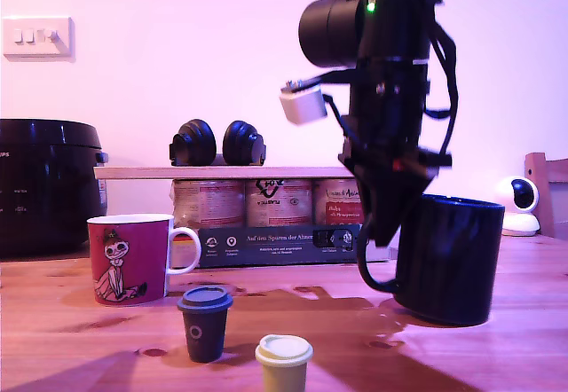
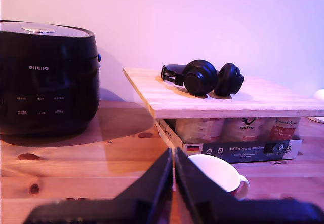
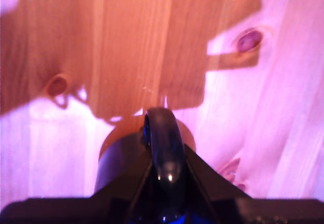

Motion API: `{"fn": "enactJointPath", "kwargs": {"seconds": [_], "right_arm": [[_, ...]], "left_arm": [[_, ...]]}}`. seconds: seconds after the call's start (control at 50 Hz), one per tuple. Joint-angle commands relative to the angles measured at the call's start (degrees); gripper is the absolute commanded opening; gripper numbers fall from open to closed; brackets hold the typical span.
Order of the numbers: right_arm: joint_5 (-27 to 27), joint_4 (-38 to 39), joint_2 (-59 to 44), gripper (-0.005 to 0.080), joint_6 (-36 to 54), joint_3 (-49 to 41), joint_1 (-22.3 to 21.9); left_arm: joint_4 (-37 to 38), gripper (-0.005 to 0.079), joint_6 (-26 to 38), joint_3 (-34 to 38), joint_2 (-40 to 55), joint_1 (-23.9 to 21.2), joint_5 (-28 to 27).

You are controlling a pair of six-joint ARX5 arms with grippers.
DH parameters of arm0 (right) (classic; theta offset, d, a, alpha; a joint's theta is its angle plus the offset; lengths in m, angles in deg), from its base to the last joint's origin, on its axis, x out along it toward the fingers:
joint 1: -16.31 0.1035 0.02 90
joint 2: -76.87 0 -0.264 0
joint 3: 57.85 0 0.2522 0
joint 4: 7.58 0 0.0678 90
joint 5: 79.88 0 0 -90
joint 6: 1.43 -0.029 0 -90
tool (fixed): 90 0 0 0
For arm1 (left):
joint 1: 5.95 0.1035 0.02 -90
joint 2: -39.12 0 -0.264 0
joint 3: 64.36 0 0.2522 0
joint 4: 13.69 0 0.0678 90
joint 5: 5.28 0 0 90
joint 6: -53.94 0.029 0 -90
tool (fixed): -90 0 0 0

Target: Pick up the blue coffee cup and place it on the shelf behind you

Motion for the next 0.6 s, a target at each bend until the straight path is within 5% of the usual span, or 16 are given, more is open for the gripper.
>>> {"fn": "enactJointPath", "kwargs": {"seconds": [0.0,0.34,0.58], "right_arm": [[0.00,0.00,-0.48,-0.0012,0.00,2.73,0.24],[-0.55,-1.36,-0.48,-0.0012,-0.02,4.02,0.24],[-5.60,-0.63,-0.48,-0.0013,-0.22,4.02,0.33]], "left_arm": [[-0.48,-0.0020,-0.15,0.07,-0.55,-0.26,0.00],[-0.46,-0.0020,-0.15,0.07,-0.55,-0.26,-0.02],[-0.48,-0.0020,-0.15,0.07,-0.55,-0.26,-0.02]]}}
